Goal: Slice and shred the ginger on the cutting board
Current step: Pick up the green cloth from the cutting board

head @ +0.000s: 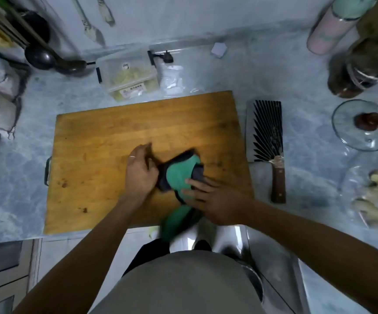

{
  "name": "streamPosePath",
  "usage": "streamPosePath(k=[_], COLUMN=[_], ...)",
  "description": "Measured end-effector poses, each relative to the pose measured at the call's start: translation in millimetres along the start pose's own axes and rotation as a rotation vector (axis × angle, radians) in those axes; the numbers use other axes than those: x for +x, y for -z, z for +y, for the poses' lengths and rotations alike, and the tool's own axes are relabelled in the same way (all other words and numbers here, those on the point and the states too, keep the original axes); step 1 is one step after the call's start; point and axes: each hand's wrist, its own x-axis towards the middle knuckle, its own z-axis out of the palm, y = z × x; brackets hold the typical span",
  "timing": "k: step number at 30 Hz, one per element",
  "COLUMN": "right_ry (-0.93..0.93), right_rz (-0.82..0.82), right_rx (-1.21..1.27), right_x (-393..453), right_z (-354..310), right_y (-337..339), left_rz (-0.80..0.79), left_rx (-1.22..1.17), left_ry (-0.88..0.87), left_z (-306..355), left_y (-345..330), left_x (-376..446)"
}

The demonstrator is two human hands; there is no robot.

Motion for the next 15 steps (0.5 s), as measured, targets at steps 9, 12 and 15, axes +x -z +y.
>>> streamPosePath(k=[9, 12, 15], right_ry=[-1.006, -0.702, -0.235], right_rz=[0.036, 0.08, 0.103], right_rx=[0.306, 0.301, 0.228], right_x=[5.1, 22.5, 9.2], right_z=[67.7, -27.7, -36.1], right_y=[26.1, 15.3, -5.6], left_rz=[-0.038, 0.074, 0.113], left_rx=[0.114, 0.093, 0.107], left_ry=[0.026, 0.186, 0.4], left_z=[-9.1, -31.1, -55.2], left_y=[-13.1, 3.4, 28.7], left_x=[-20.9, -22.3, -31.4])
